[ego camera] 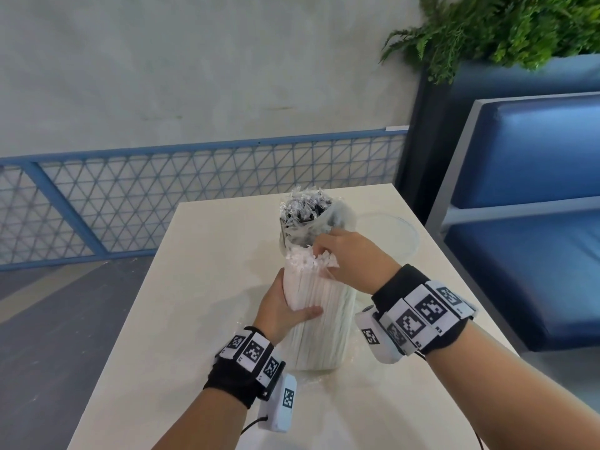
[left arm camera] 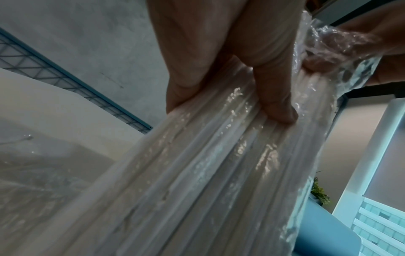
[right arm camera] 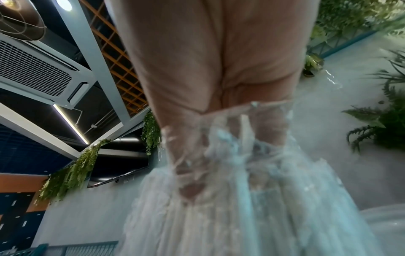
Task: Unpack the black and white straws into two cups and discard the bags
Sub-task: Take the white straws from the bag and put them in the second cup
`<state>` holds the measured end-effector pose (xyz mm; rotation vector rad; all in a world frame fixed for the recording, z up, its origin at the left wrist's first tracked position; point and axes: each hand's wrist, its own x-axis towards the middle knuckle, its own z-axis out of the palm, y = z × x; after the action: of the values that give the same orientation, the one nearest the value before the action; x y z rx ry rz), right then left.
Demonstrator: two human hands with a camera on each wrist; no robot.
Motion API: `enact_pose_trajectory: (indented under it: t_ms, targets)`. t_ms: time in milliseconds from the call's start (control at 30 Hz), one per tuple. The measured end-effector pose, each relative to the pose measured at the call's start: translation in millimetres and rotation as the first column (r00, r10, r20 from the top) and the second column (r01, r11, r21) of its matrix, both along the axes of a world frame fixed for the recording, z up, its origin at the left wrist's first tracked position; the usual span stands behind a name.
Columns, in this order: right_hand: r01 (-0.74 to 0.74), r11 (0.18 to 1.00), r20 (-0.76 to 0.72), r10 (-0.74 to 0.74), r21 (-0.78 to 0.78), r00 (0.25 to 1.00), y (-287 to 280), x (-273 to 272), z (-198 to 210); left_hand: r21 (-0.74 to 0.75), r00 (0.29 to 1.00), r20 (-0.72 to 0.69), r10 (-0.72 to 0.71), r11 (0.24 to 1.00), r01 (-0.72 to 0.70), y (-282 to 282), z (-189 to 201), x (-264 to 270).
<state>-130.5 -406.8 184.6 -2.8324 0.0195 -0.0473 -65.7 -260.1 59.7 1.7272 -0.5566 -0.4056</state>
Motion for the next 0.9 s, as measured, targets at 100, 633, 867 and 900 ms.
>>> enact_pose_trajectory:
  t_ms: [100, 633, 867, 900]
  targets:
    - [0.022, 1.000, 0.018, -0.022, 0.021, 1.000, 4, -1, -2, -0.004, 1.000, -0.003, 0.006, 1.000, -0.006, 0, 0, 1]
    - [0.032, 0.998, -0.110, -0.026, 0.051, 0.994, -6, -7, -16, 0.102, 0.997, -0.010, -0.078, 0.992, 0.078, -3, -1, -10]
    - [0.061, 0.984, 0.151, -0.086, 0.165, 0.985, -3, -1, -14, 0.015, 0.999, 0.025, 0.021, 1.000, -0.021, -7, 3, -4]
    - [0.060, 0.981, 0.170, -0.093, 0.186, 0.981, -3, -1, -15, 0.013, 0.999, 0.025, 0.024, 1.000, -0.024, -7, 4, -3]
